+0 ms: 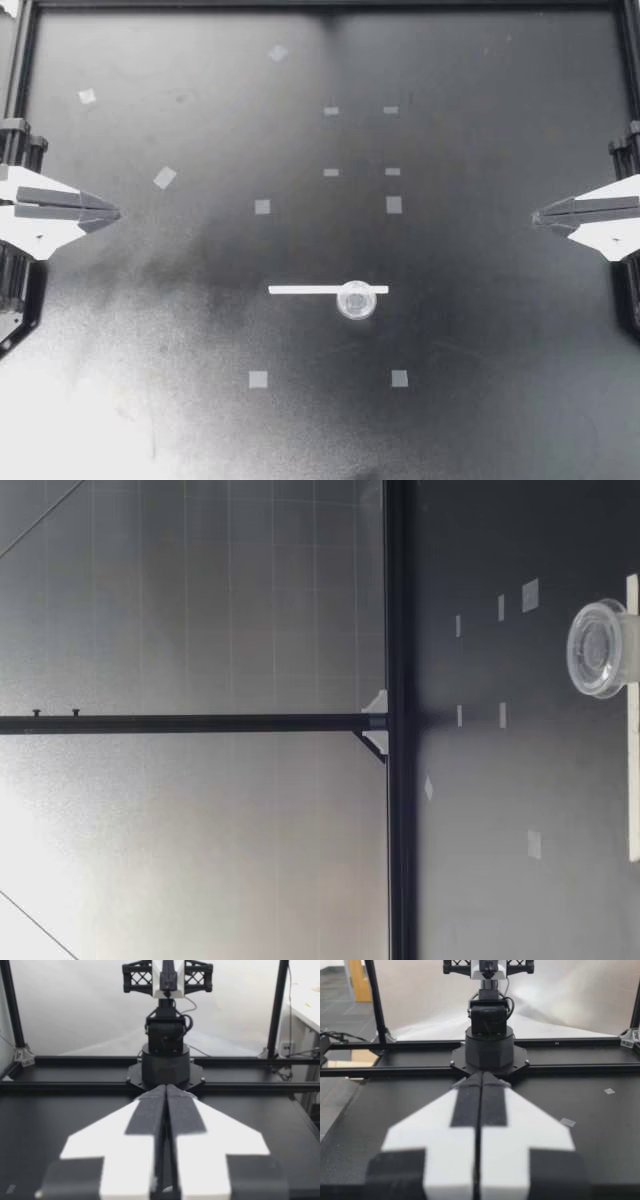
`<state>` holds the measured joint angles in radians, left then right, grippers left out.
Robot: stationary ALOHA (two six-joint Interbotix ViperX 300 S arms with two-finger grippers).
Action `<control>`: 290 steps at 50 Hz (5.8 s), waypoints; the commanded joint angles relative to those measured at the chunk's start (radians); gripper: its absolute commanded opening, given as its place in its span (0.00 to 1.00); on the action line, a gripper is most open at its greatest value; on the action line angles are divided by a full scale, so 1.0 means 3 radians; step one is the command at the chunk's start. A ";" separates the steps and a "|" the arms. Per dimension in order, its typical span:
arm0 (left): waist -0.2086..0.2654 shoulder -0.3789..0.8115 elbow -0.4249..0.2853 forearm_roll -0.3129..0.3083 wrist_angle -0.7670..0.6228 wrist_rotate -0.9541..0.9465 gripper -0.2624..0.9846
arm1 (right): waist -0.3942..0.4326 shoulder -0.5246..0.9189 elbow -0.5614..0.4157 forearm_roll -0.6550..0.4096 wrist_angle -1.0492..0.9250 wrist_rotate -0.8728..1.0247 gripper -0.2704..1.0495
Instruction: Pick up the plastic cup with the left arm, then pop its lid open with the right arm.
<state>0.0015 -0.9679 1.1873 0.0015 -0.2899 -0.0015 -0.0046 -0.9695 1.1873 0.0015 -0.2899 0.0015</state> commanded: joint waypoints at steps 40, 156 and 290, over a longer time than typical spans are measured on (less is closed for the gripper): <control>0.0118 0.1375 -0.0619 -0.0046 0.0215 -0.0036 0.14 | -0.0031 0.1416 -0.0685 -0.0005 0.0271 0.0481 0.11; -0.0107 0.3917 -0.1421 -0.0041 -0.0215 -0.0220 0.73 | 0.0056 0.3446 -0.0982 -0.0020 -0.0189 0.1171 0.11; 0.0010 0.3421 -0.0987 -0.0297 -0.2122 -0.0138 0.39 | 0.0072 0.2015 -0.0281 0.0046 -0.0956 0.2521 0.42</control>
<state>0.0000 0.1181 0.8667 -0.0660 -0.7885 -0.0460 0.0399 -0.3099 1.0953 0.0092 -0.5001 0.7148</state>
